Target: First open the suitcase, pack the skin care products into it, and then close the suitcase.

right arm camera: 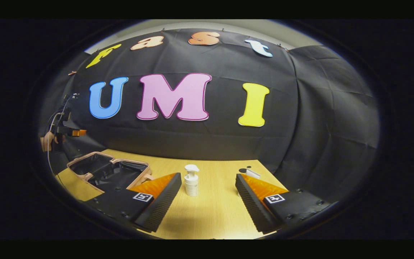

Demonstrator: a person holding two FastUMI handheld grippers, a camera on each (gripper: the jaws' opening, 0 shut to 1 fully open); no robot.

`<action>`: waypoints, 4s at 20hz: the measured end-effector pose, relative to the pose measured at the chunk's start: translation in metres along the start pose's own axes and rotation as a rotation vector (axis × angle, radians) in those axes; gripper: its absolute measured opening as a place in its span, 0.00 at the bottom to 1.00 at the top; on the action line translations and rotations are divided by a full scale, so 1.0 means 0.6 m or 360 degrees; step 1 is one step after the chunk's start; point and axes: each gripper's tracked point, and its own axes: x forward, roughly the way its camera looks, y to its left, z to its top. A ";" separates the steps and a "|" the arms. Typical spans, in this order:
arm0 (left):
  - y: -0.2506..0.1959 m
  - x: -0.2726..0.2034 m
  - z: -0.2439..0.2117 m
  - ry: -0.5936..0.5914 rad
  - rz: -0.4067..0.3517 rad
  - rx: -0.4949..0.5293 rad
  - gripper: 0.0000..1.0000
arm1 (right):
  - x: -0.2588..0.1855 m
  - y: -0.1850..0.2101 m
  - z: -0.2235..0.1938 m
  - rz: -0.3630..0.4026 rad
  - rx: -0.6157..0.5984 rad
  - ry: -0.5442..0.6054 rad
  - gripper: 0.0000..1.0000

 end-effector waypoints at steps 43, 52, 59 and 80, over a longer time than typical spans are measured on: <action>-0.916 -0.042 -0.255 0.0267 -0.1039 -0.0036 0.61 | 0.139 -0.210 -0.193 -0.0163 -0.0025 0.0348 0.97; -0.791 -0.129 -0.169 0.0192 -0.0974 -0.0176 0.61 | 0.297 -0.234 -0.285 -0.0276 0.0159 0.0475 0.97; -0.740 -0.191 -0.180 0.0337 -0.0962 -0.0248 0.58 | 0.363 -0.247 -0.346 -0.0395 0.0108 0.0560 0.97; -0.294 -0.184 -0.152 0.0424 -0.0521 -0.0357 0.60 | 0.163 0.194 -0.154 0.0491 -0.0012 0.0300 0.42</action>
